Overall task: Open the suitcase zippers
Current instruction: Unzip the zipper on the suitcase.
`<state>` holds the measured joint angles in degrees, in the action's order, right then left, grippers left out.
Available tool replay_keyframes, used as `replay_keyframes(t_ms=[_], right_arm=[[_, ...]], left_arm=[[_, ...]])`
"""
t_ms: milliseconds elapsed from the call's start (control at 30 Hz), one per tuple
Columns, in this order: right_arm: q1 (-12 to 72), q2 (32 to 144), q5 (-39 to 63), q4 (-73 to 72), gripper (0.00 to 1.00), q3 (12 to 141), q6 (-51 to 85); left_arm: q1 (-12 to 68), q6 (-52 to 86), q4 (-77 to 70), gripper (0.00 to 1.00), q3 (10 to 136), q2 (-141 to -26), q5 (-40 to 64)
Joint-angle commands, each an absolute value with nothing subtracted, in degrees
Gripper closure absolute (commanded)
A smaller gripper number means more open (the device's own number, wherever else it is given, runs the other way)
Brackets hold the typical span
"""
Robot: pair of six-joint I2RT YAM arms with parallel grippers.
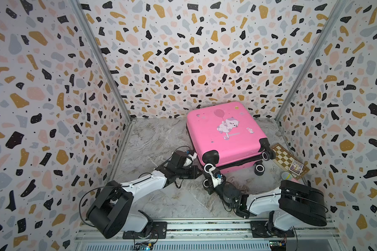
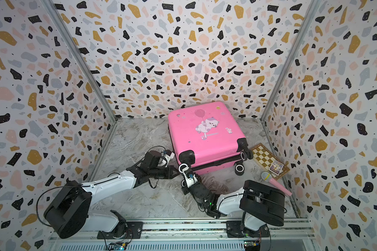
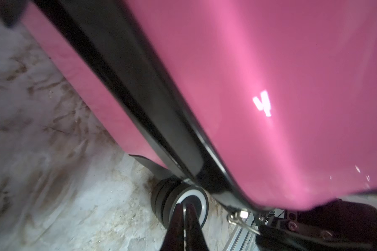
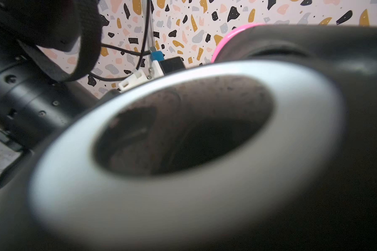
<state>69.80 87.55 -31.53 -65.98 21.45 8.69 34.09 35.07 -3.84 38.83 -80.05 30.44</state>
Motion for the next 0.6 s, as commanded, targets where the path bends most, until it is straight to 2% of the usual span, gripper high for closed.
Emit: replay_keyframes(t_ms=[0, 267, 433, 567], right_arm=[[71.0, 86.9, -25.0, -67.2, 1.0, 24.3, 9.6], [71.9, 82.6, -27.1, -66.4, 1.0, 20.9, 9.8], [73.7, 77.9, -29.2, -64.8, 1.0, 18.1, 10.0], [73.7, 76.2, -29.5, -64.1, 1.0, 17.0, 10.5]], left_arm=[[34.0, 32.9, -3.4, 0.96, 41.5, -80.7, 33.5], [28.1, 32.6, 1.7, 0.94, 40.4, -72.3, 29.0], [27.4, 33.7, 0.3, 0.87, 41.6, -72.2, 29.2], [27.4, 34.6, -2.4, 0.87, 42.8, -75.5, 30.8]])
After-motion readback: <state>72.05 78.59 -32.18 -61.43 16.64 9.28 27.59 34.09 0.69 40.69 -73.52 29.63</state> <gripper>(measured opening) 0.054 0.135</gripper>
